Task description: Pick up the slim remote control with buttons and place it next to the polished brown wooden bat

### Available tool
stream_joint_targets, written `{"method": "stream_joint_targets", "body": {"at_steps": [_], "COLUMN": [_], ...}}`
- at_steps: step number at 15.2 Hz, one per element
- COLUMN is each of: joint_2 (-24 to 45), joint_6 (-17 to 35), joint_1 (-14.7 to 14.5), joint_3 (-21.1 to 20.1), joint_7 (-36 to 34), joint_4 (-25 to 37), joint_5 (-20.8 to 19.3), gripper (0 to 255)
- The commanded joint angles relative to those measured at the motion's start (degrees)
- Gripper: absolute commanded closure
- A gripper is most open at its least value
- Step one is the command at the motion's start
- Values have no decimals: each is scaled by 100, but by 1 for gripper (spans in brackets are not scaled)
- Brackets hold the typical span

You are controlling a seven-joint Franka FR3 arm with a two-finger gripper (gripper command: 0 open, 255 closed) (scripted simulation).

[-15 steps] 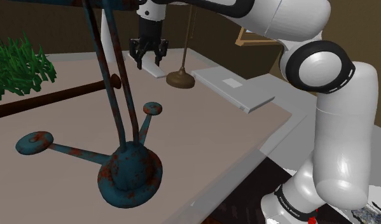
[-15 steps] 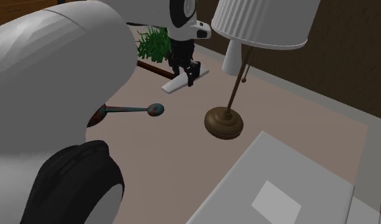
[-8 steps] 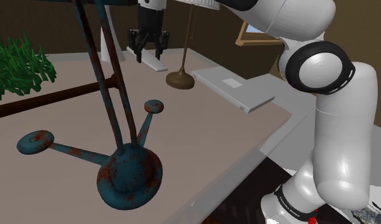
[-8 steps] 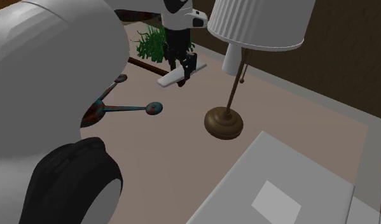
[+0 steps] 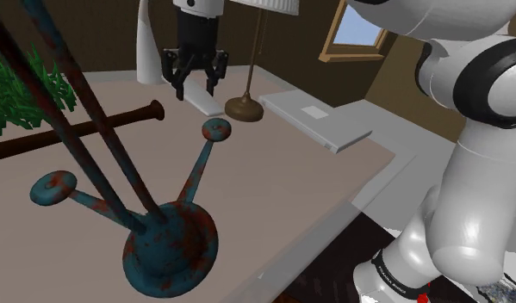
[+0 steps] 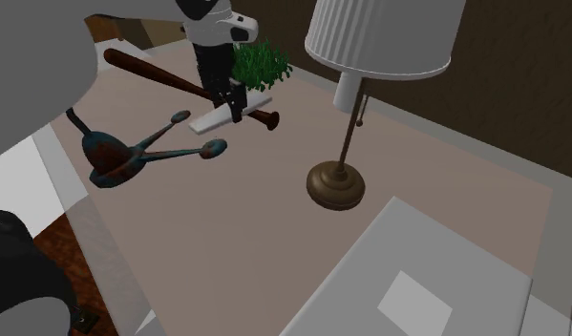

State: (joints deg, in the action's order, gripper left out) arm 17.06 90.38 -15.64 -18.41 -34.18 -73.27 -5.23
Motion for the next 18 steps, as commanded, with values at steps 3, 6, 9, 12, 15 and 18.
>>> {"method": "stream_joint_targets", "body": {"at_steps": [3,6,9,12,15,18], "joint_2": [-412,-645,-786,-828,-855,-868], "joint_6": [193,276,400,646,886,1122], "joint_1": [-223,-399,-517,-500,-488,-479], "joint_3": [-174,-308,-400,-394,-388,-383], "joint_7": [-416,-745,-968,-961,-957,-956], "joint_4": [-624,-936,-1196,-1482,-1747,-1995], "joint_5": [88,140,175,190,200,203], "gripper": [255,255,255,255,255,255]}}
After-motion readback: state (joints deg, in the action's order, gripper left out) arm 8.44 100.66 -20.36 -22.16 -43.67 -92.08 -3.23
